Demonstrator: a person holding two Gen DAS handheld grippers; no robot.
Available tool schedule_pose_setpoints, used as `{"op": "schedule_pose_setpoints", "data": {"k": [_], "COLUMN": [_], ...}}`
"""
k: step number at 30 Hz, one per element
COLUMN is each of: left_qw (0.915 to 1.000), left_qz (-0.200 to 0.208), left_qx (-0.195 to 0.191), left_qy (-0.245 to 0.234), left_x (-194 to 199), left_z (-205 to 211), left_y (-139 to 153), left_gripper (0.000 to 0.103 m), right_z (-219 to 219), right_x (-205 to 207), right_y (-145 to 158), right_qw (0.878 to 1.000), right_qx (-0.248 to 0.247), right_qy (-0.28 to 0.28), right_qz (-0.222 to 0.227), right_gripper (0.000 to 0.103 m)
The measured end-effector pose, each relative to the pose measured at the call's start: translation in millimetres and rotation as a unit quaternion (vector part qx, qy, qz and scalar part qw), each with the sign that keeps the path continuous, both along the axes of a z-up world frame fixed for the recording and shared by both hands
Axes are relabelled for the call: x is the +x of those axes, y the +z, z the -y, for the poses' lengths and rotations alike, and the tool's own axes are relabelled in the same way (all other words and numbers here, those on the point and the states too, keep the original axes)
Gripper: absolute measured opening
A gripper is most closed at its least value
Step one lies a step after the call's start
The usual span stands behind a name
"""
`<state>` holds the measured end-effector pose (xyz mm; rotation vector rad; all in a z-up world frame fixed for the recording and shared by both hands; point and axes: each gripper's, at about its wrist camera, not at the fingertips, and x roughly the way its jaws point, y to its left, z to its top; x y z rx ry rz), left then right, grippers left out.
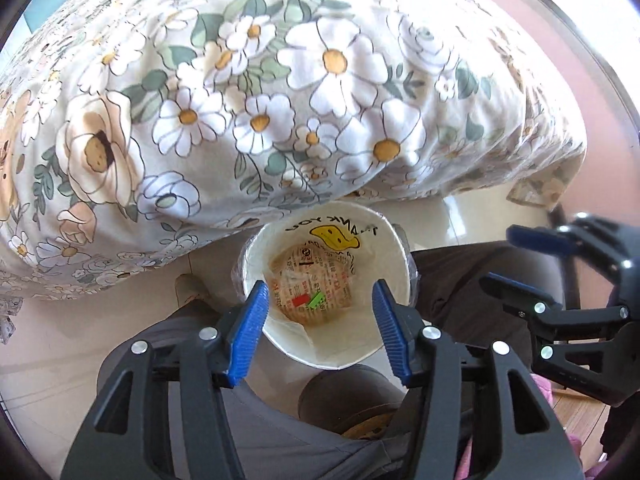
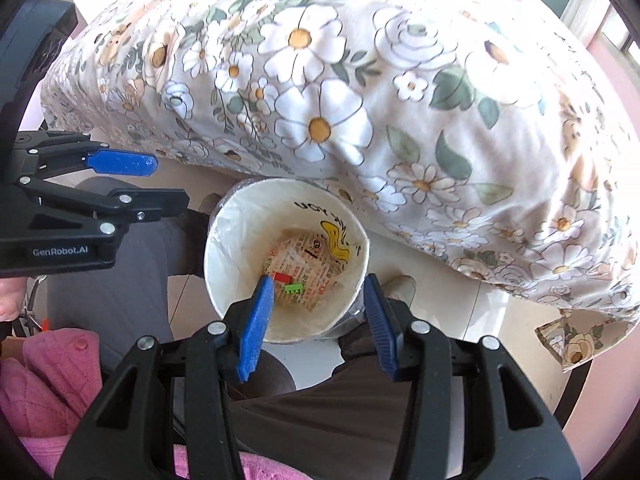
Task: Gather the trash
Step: 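Move both open tools back toward the items on the bed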
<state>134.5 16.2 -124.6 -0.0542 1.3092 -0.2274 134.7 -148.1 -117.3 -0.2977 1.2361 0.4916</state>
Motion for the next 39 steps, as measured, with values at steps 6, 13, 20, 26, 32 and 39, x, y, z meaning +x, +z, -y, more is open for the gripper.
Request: {"op": "schedule_pose_setpoints", "data": {"k": [6,13,20,26,32,39], "left_qw": [0.9989,0.9962,0.9918,0.987,0.9829,0.9738], "left_qz": [0.032,0.054,0.07,0.08,0.078,0.06], "left_qx": [-0.017,-0.04,-0.053,-0.074,-0.087,-0.116], "left_qy": [0.029,0.056,0.093,0.118,0.142,0.186], "left_x": [17.5,46.5,93.8,142.3,196.6,266.2], "left_z": [-10.1,-20.7,-35.2,-41.9,-41.1,-49.2], "left_y": [45.4,80.8,108.9,129.8,137.2,130.5], "left_gripper": [0.057,0.066,0.068,0.071,0.071,0.072], "right_z": [12.6,21.8,17.4,18.1,20.3,18.4], "right_x": [14.9,43.8,86.4,132.7,189.4,253.9], "right_y": [47.6,86.1,121.1,144.8,158.5,158.5], "right_qw": [0.999,0.996,0.99,0.984,0.978,0.972], "right_qx": [0.014,0.026,0.035,0.05,0.064,0.081], "right_qy": [-0.018,-0.022,-0.012,-0.002,0.015,0.055], "right_qz": [0.047,0.083,0.133,0.171,0.196,0.216], "right_gripper": [0.059,0.059,0.059,0.067,0.067,0.067]}}
